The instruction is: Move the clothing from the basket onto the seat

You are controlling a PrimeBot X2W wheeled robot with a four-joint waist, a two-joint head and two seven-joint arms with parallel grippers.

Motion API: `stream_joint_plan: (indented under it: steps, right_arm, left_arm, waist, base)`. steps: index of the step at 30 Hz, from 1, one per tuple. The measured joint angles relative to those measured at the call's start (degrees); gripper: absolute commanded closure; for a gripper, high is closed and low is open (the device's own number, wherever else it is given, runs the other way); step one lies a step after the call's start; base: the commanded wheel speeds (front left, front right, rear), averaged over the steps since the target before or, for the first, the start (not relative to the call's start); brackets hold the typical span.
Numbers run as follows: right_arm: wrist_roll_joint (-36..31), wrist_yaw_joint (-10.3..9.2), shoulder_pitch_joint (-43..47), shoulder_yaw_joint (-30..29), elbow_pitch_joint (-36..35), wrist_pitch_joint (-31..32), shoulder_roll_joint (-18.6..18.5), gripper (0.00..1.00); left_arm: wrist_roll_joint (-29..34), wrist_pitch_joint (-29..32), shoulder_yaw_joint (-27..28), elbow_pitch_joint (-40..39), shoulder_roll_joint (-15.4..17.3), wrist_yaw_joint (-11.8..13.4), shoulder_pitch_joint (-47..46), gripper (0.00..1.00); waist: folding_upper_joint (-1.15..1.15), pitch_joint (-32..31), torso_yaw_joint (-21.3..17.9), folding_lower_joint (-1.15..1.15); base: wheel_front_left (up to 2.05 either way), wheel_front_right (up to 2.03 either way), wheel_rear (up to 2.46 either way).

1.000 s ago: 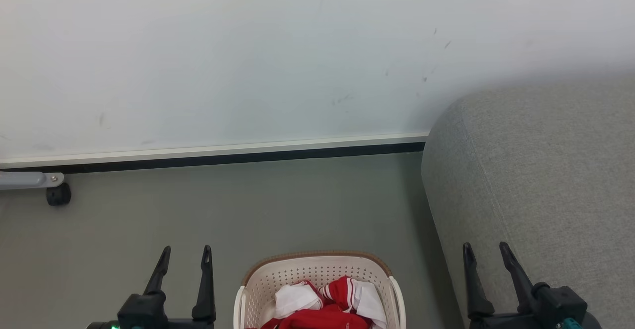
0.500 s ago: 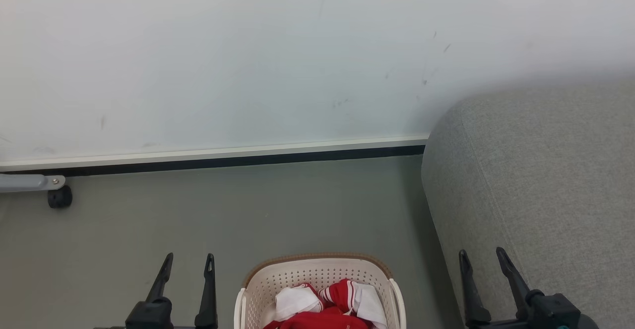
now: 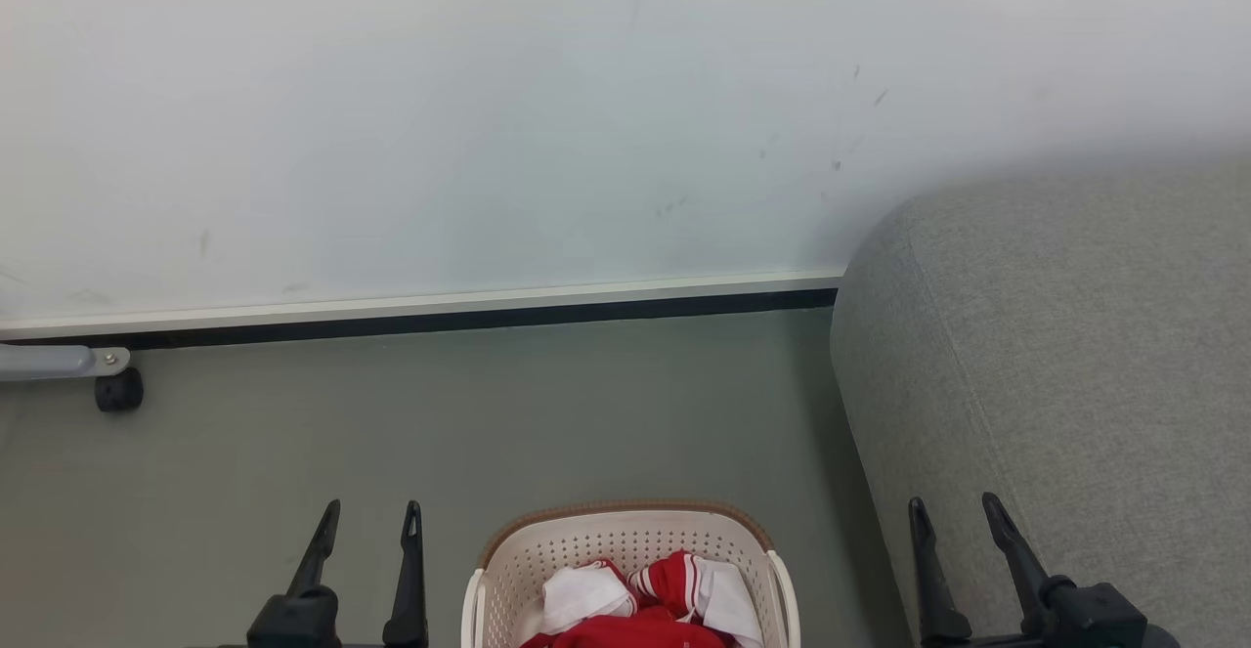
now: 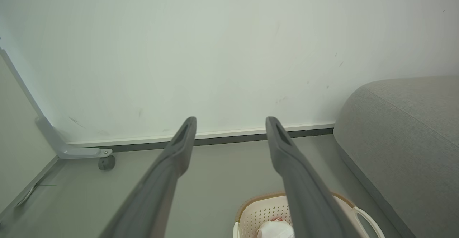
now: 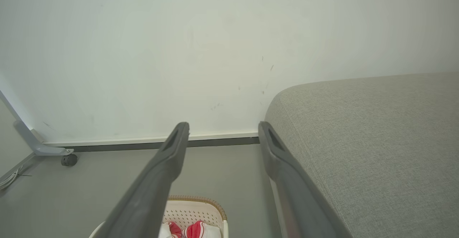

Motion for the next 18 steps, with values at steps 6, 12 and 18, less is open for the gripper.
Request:
stream_joint_plan:
  steps: [6,12,18]
  right_arm:
    - [-0.05,0.07,0.04,-0.23,-0.01,0.0,0.04,0.0]
    - [-0.33,0.11,0.14,-0.49,-0.07,0.0,0.1,0.0]
    - [-0.62,0.18,0.55,-0.75,-1.16,0.0,0.14,0.0]
  left_arm:
    - [0.03,0.0,0.18,0.0,-0.05,-0.03,0.03,0.0]
    - [0.11,0.0,0.44,-0.07,-0.1,-0.49,0.09,0.0]
    - [1.48,0.0,0.42,-0.69,-0.03,-0.58,0.67,0.0]
  waist:
    - [0.0,0.07,0.02,0.0]
    - [0.0,0.32,0.04,0.0]
    - [0.0,1.51,0.03,0.0]
  base:
    - [0.0,0.0,0.0]
    - [0.0,0.0,0.0]
    - [0.0,0.0,0.0]
